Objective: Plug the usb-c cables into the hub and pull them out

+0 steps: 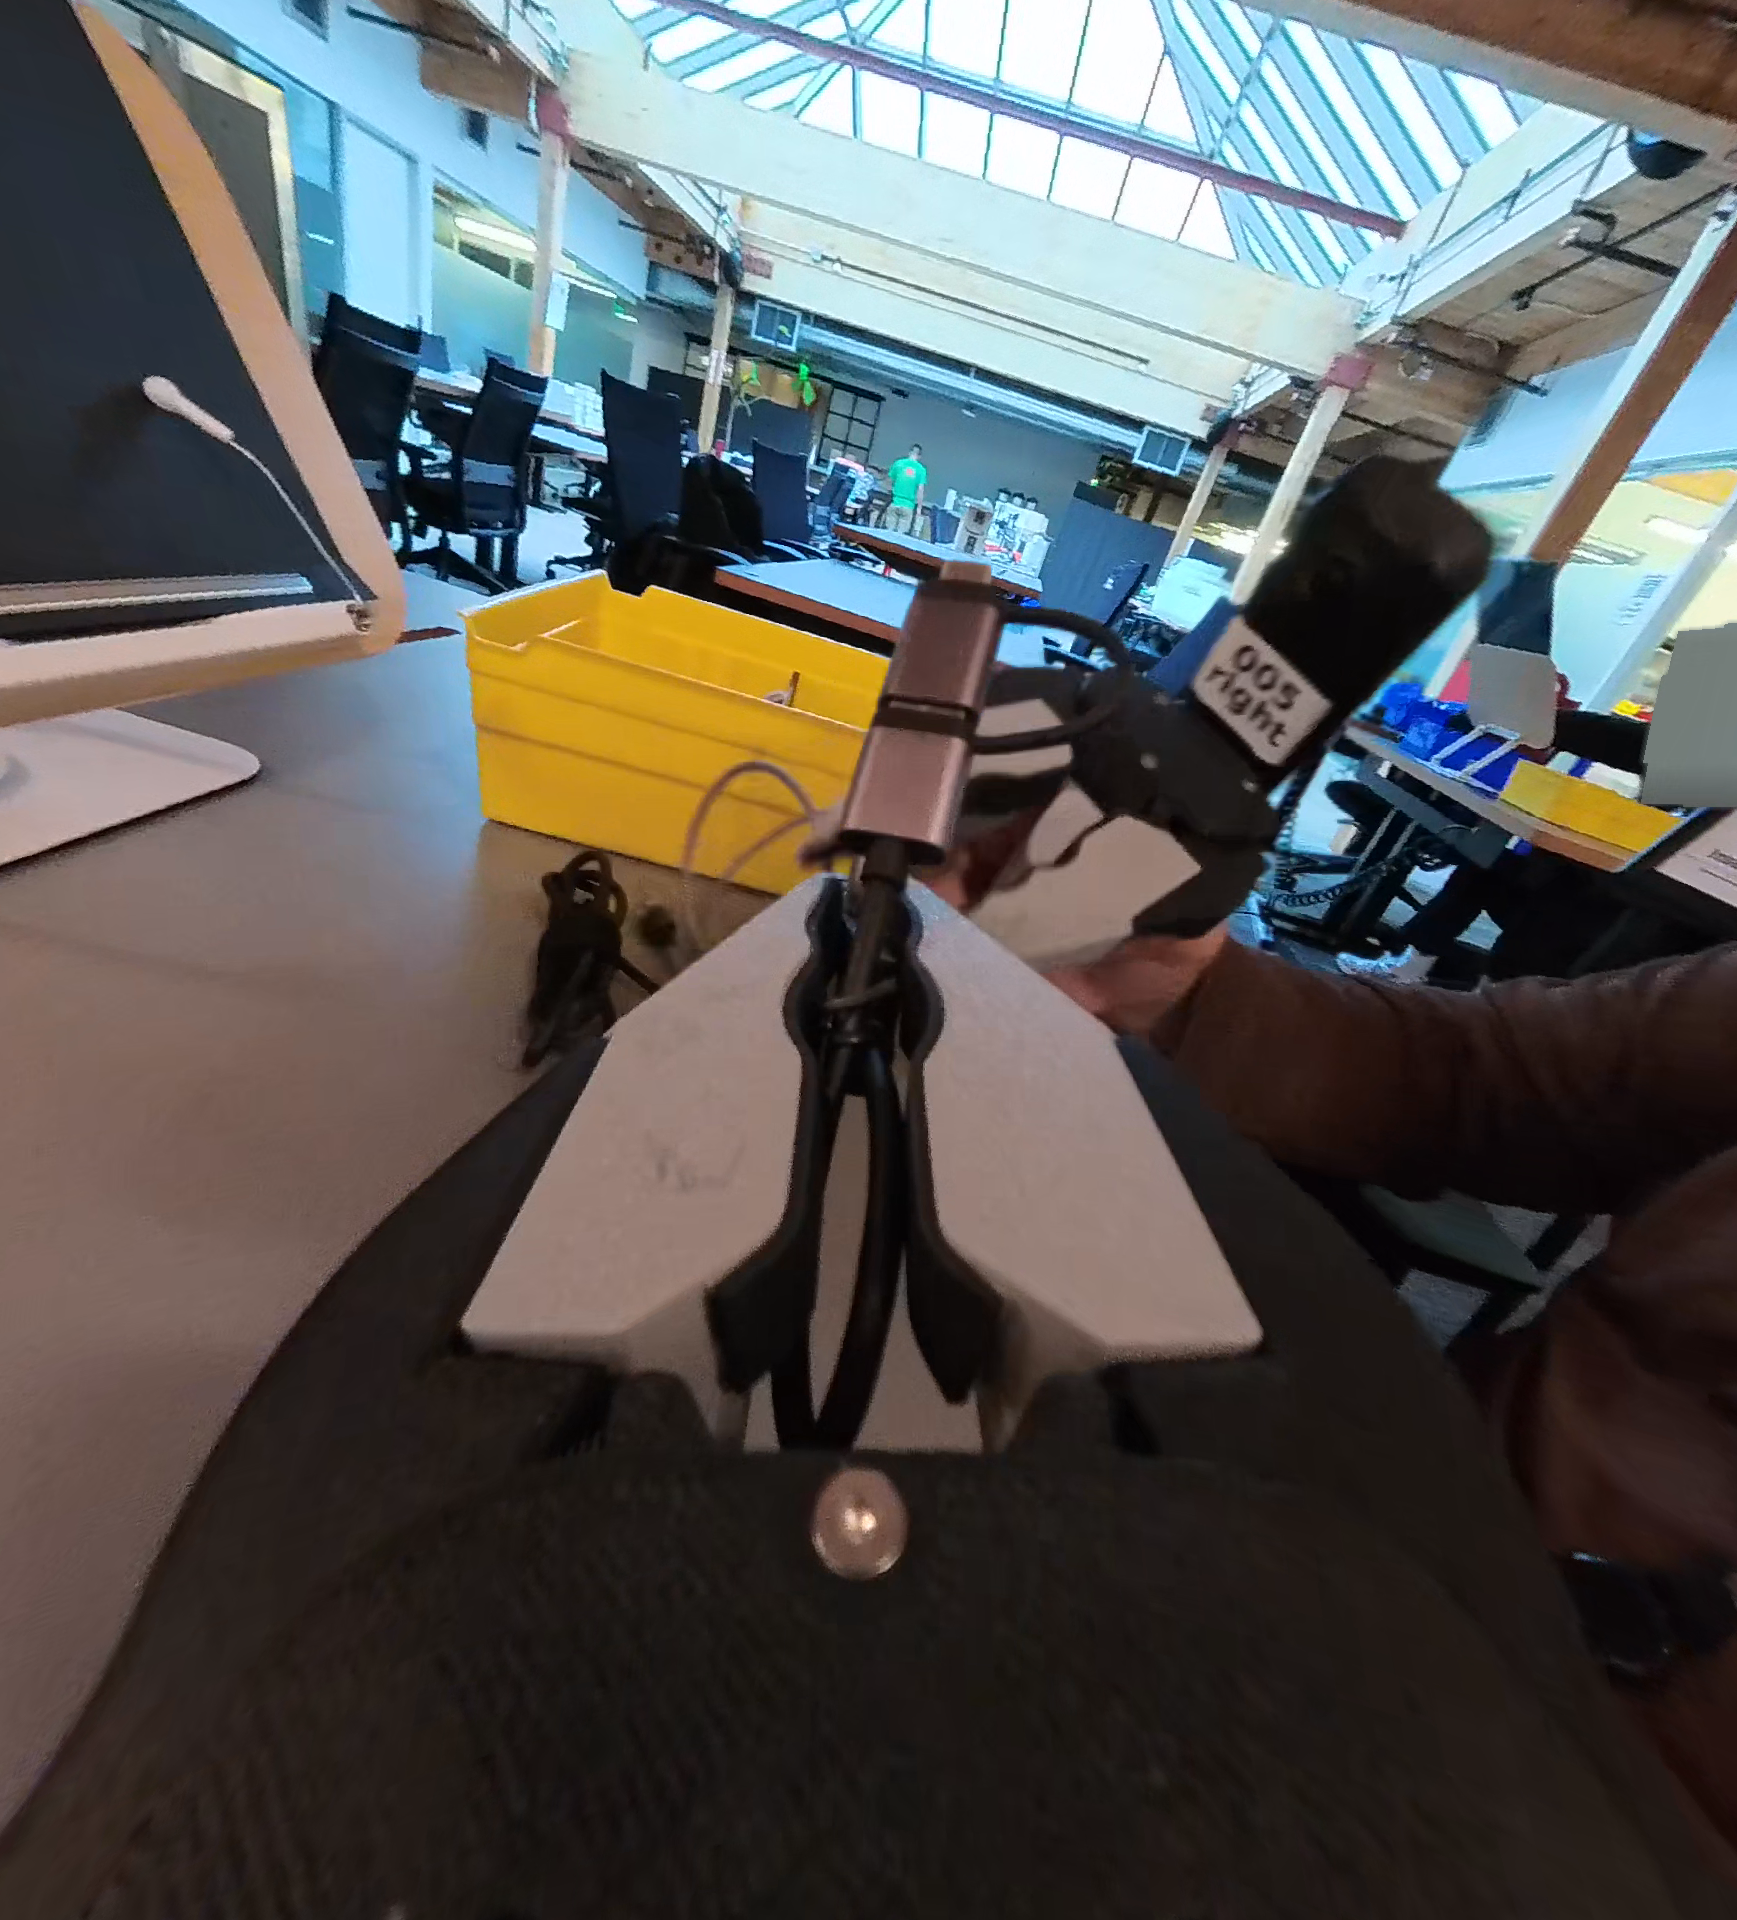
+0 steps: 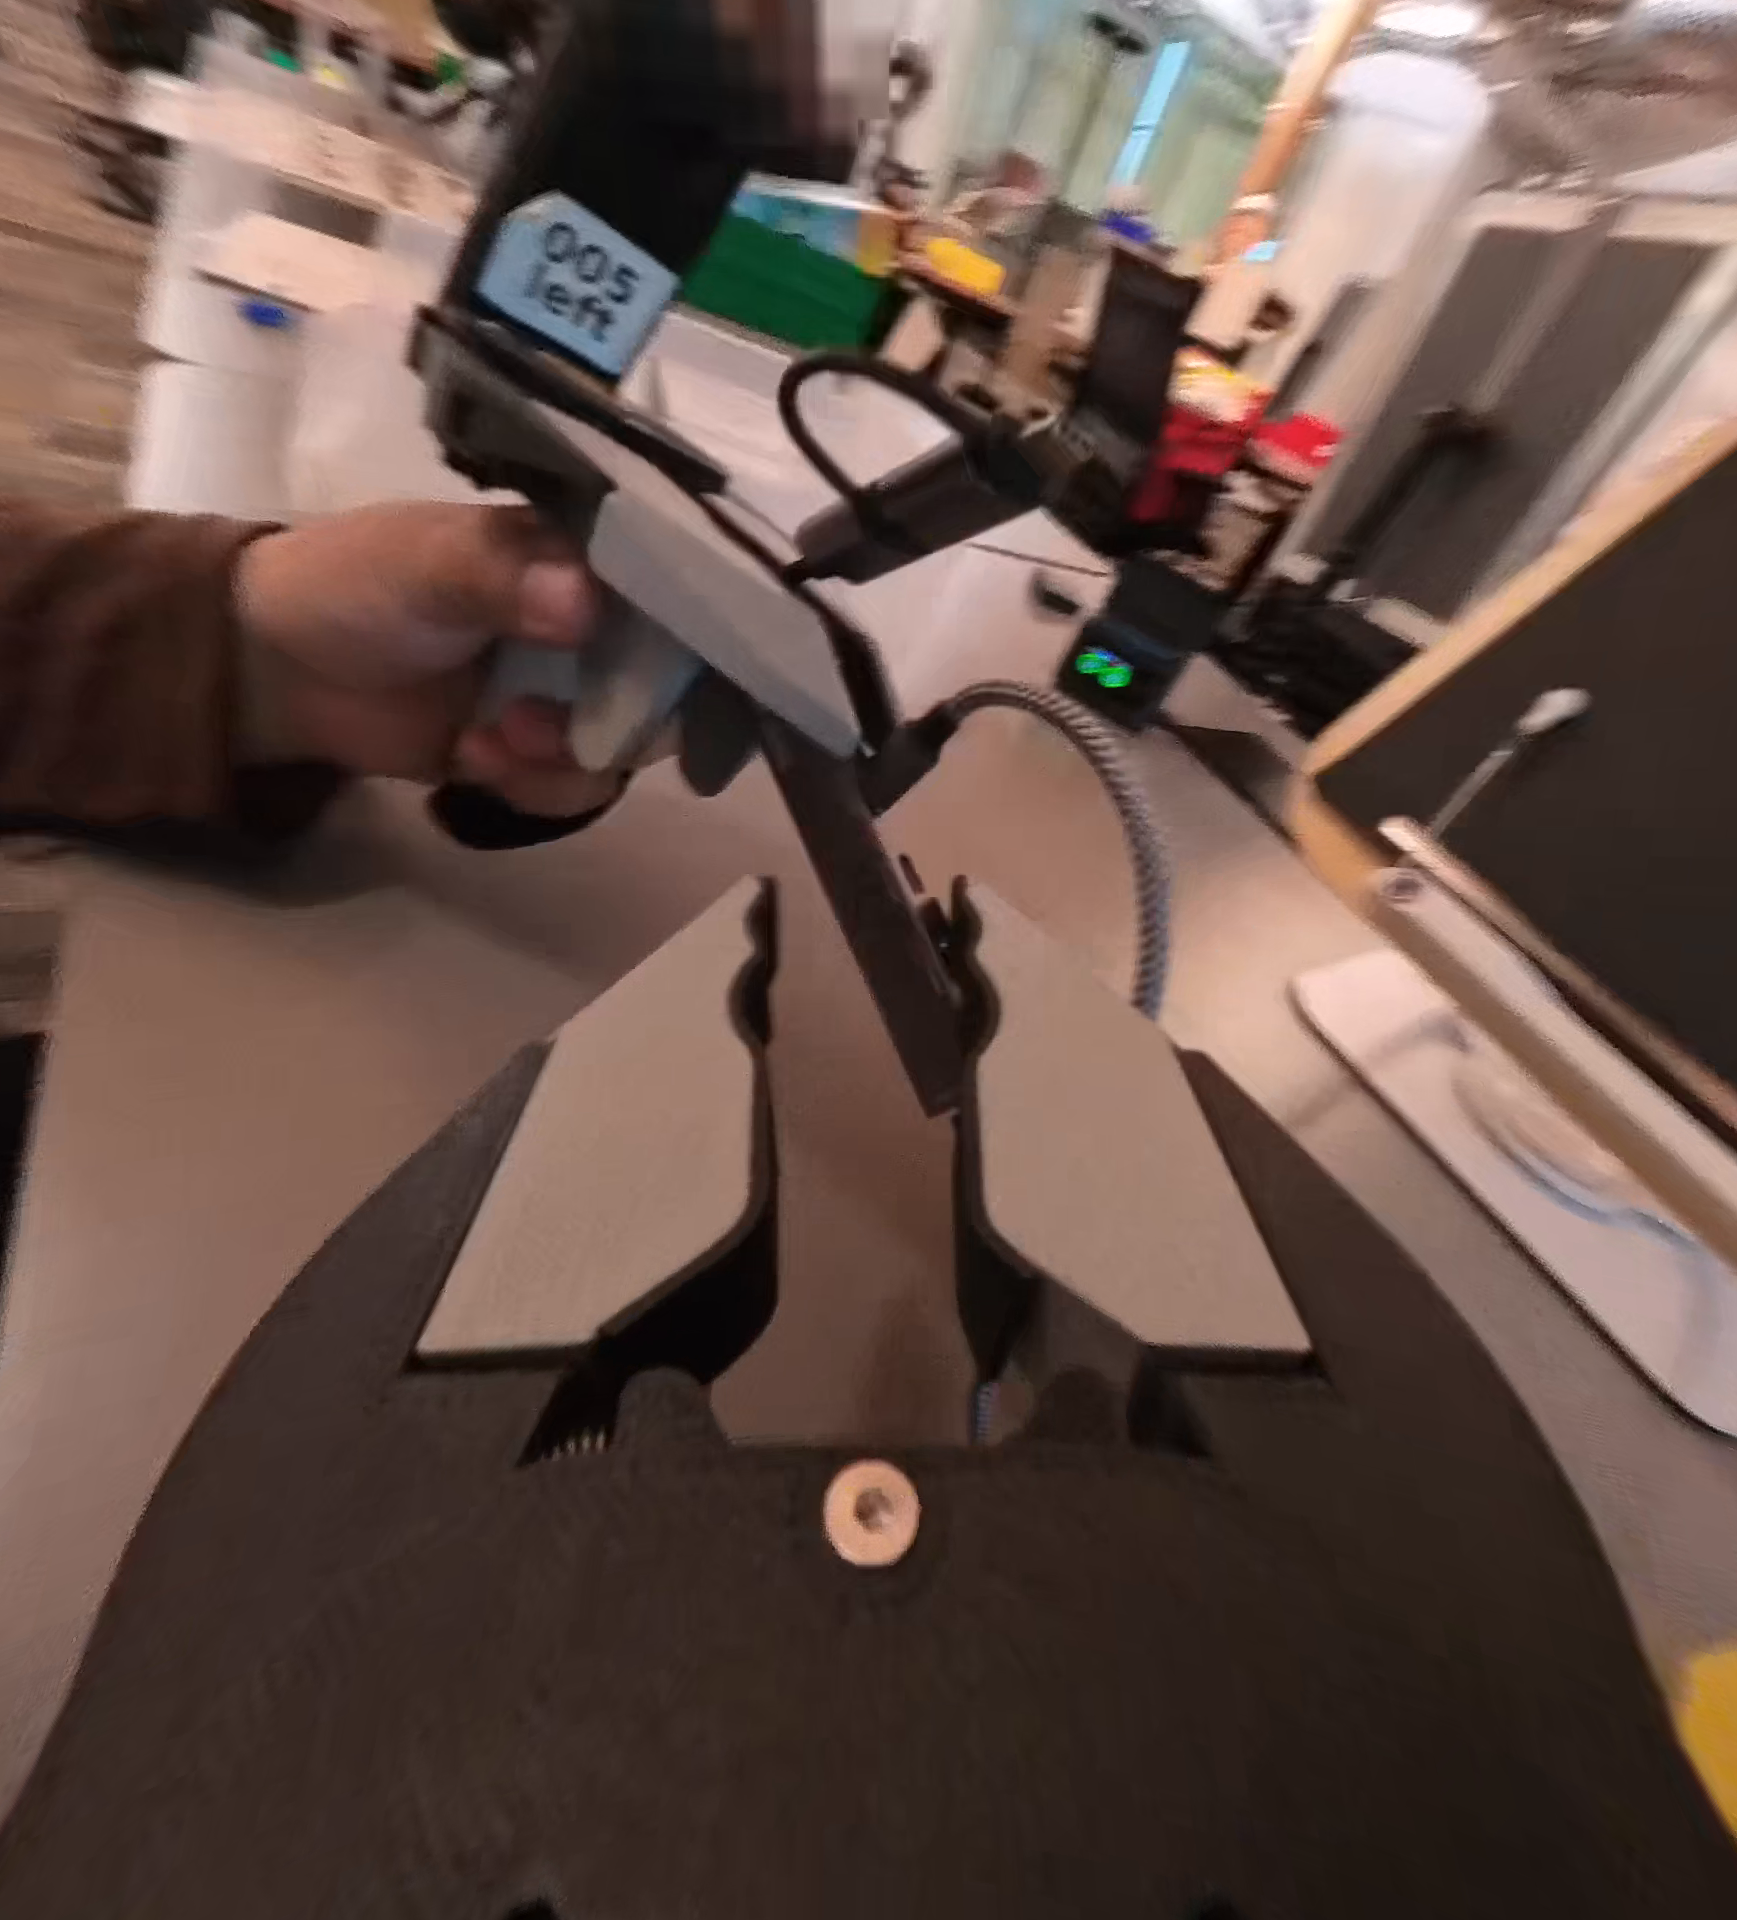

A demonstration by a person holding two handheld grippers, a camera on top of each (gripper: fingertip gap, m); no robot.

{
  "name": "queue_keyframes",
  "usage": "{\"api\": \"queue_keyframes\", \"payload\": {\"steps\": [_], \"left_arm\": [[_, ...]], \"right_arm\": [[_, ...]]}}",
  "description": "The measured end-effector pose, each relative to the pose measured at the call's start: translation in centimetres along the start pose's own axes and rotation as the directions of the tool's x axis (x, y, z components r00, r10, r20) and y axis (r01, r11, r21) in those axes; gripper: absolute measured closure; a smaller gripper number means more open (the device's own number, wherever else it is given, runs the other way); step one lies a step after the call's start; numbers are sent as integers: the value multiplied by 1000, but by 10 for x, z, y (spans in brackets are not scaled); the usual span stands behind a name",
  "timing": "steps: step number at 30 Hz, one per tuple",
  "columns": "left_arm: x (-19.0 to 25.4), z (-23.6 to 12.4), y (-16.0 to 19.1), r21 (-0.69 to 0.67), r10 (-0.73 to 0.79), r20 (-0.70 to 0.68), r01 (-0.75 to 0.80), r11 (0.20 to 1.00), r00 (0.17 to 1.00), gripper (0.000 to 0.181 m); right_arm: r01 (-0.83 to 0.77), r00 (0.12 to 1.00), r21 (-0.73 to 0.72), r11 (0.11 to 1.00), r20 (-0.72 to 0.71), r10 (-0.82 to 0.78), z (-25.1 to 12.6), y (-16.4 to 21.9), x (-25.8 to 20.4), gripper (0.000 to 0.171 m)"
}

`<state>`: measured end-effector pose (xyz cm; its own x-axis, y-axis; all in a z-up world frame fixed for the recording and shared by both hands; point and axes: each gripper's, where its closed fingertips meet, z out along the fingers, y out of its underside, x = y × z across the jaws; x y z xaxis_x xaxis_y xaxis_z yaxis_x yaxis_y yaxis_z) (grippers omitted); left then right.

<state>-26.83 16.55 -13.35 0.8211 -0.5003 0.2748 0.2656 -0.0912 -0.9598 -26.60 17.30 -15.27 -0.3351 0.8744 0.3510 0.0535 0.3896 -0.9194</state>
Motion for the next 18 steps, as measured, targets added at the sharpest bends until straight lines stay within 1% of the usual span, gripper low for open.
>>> {"api": "queue_keyframes", "payload": {"steps": [1, 2, 4, 6, 9, 13, 14, 16, 17, 18], "left_arm": [[1, 0, 0, -1, -8, -8, 8, 1000, 1000, 175], [0, 0, 2, -9, -18, -8, 18, 1000, 1000, 176], [3, 3, 4, -19, -47, -37, 46, 999, 998, 175], [4, 4, 5, -25, -44, -44, 43, 999, 998, 175], [9, 5, 7, -31, -40, -67, 38, 999, 997, 175], [17, 9, 10, -51, -19, -94, 14, 999, 995, 174], [17, 9, 11, -55, -19, -97, 13, 998, 995, 174], [18, 10, 14, -68, -30, -103, 23, 997, 994, 174], [18, 10, 14, -71, -29, -100, 22, 997, 995, 174], [18, 10, 14, -70, -22, -99, 15, 997, 995, 175]], "right_arm": [[-20, 997, -6, 1000, 70, 20, 0, 3, -6, 135], [-47, 992, -16, 999, 115, 49, 0, 6, -8, 133], [-91, 981, -42, 995, 165, 97, -3, 8, -6, 143], [-117, 972, -47, 992, 198, 124, -5, 8, -5, 148], [-117, 972, -6, 993, 206, 116, -8, 9, -4, 160], [-121, 960, -12, 993, 254, 121, -14, 11, -7, 162], [-116, 959, -19, 993, 258, 117, -15, 13, -7, 158], [-94, 971, -42, 995, 216, 101, -14, 17, -1, 139], [-75, 975, -55, 996, 205, 85, -13, 19, -1, 142], [-50, 974, -66, 997, 215, 63, -13, 21, -4, 150]]}}
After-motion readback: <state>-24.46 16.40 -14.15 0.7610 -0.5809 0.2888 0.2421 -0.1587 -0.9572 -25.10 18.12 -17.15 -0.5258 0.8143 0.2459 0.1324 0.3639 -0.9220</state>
